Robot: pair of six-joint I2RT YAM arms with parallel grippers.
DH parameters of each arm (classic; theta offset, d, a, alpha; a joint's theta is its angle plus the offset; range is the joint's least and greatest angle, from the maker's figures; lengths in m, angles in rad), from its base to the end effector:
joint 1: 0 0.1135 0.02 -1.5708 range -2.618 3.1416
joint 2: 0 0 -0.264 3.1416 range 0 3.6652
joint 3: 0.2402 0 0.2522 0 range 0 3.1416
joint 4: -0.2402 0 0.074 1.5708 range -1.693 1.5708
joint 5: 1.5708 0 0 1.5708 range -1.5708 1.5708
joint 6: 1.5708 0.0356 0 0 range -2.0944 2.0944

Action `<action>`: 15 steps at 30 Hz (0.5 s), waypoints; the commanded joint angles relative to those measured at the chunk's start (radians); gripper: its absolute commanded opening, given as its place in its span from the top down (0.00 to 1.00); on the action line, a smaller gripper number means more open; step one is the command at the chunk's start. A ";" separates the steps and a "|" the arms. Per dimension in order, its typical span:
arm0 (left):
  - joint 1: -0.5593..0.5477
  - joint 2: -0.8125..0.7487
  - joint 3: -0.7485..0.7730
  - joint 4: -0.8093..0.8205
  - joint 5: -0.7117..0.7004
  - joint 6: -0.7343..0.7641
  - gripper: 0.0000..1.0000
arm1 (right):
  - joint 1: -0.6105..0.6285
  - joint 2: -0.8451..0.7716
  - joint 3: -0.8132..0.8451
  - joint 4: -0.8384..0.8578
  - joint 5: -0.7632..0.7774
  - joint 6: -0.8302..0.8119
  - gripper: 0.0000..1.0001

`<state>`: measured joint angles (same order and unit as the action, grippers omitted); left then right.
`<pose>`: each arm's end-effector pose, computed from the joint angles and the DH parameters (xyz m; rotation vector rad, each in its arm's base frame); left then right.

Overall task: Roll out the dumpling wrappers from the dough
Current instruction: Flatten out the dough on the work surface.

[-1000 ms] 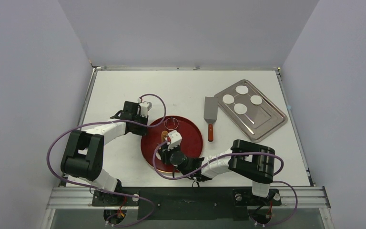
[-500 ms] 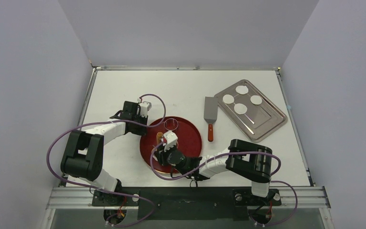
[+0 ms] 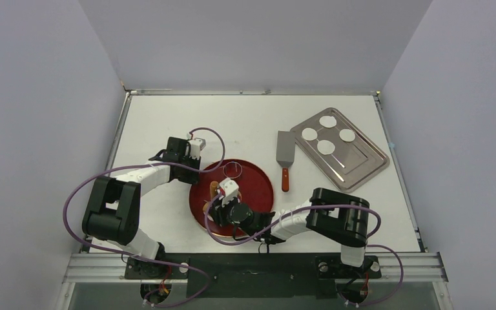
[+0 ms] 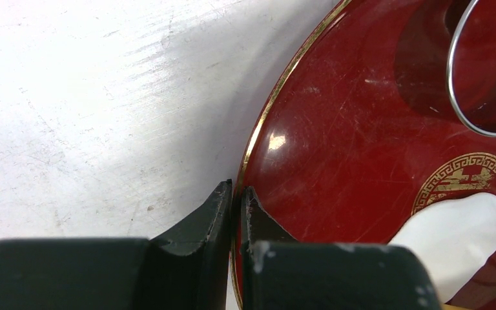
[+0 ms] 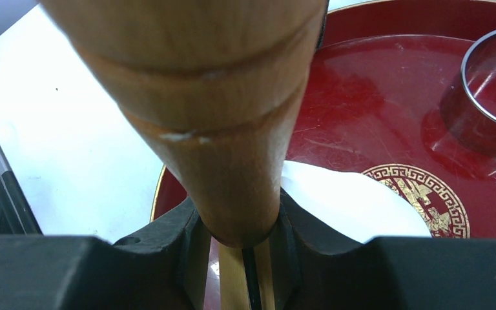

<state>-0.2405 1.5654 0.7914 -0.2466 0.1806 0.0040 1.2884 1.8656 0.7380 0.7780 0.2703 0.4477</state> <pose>0.2827 -0.0759 0.1562 0.3828 2.5709 -0.3202 0.1088 0.3409 0.1334 -0.6443 1.9093 0.8949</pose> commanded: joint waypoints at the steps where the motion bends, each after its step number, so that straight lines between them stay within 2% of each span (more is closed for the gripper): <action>1: -0.008 -0.009 0.016 0.050 -0.001 -0.021 1.00 | 0.036 0.031 -0.052 -0.282 -0.306 0.015 1.00; 3: -0.008 -0.009 0.015 0.050 -0.002 -0.021 1.00 | 0.021 -0.025 -0.065 -0.274 -0.282 0.030 1.00; 10: -0.008 -0.010 0.015 0.052 -0.004 -0.020 1.00 | -0.010 -0.258 -0.059 -0.294 -0.043 0.078 1.00; 15: -0.008 -0.010 0.016 0.053 -0.002 -0.020 1.00 | -0.053 -0.366 -0.060 -0.254 -0.008 0.121 1.00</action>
<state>-0.2504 1.5654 0.7914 -0.2413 0.2054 -0.0078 1.2640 1.6012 0.6662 0.4782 0.2203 0.5110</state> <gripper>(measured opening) 0.039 0.293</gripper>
